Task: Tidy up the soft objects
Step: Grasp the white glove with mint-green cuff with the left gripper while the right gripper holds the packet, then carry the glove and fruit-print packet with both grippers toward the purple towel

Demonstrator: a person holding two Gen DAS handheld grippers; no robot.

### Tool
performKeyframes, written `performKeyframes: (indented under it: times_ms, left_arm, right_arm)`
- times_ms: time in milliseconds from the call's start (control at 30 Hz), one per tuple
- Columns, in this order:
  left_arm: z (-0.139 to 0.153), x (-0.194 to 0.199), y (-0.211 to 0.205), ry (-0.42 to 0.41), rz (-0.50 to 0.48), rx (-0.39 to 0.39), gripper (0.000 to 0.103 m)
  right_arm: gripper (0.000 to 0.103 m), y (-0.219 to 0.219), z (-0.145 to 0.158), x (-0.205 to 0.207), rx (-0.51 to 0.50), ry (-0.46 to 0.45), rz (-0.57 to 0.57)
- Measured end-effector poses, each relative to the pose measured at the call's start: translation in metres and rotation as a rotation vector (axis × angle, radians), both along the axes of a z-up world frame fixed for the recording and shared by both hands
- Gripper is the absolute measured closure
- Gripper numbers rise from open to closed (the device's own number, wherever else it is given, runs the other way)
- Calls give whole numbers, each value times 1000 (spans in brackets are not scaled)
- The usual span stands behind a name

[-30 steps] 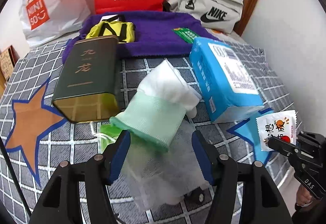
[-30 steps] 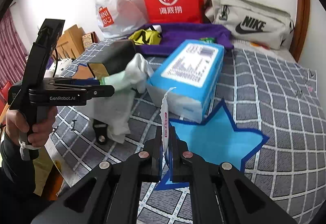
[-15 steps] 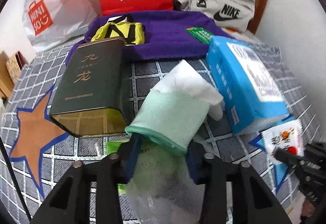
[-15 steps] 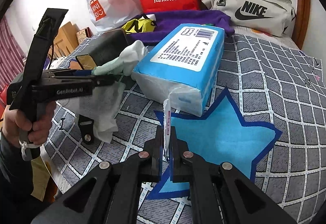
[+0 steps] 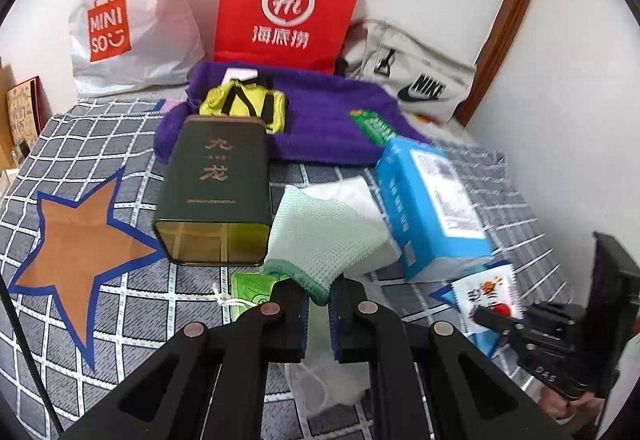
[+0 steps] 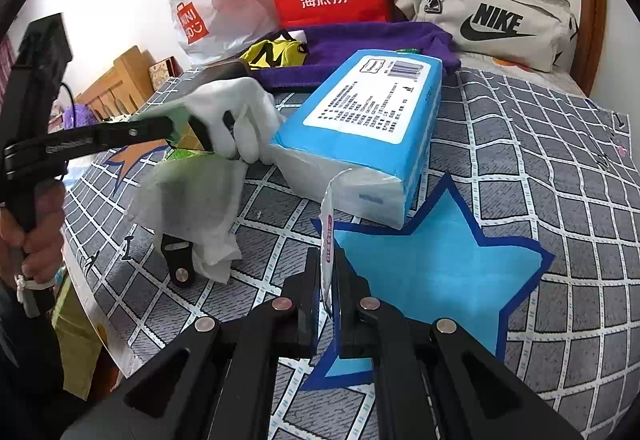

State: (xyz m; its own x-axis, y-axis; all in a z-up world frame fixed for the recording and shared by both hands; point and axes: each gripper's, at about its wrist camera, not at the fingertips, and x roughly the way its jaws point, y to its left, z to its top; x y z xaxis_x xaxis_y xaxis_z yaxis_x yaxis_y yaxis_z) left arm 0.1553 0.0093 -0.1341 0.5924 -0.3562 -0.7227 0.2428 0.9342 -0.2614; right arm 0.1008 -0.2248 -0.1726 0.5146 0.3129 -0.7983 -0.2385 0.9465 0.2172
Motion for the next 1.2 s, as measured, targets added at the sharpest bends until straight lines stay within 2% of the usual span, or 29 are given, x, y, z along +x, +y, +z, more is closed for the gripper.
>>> performKeyframes:
  times_ms: [467,567,667,733,767,800,867,1033,1100,1200]
  left_arm:
    - [47,-41,35,-115,69,-11,95]
    - [47,-48,49,-111,109,16,95]
    - [38,-46,58,-73,129,40,94]
    - [28,-41,58,-31,128,66,87]
    - [21,-39,57,-9,119,80,78]
    - [15,-35,56,13,115,93,60]
    - [6,-34,52,33,102,114,42]
    - [5,-37,47,26,63,119,39]
    - [9,-39,46,9,59,128,30]
    - [15,-42,53,-9,81,140,24]
  right_arm:
    - [98,5,23,-15,-12,-45,-6]
    - [98,6,24,-19,-17,-46,-6]
    - [98,7,21,-20,-17,-36,-5]
    - [98,8,19,-20,-18,-32,-1]
    - [98,8,19,-20,-19,-32,3]
    - [98,8,19,-20,-20,-33,6]
    - [98,9,19,-20,-23,-34,7]
    - [98,6,17,-17,-22,-26,1]
    - [98,5,15,-15,-18,-22,2]
    - [98,4,13,-13,-22,-17,2]
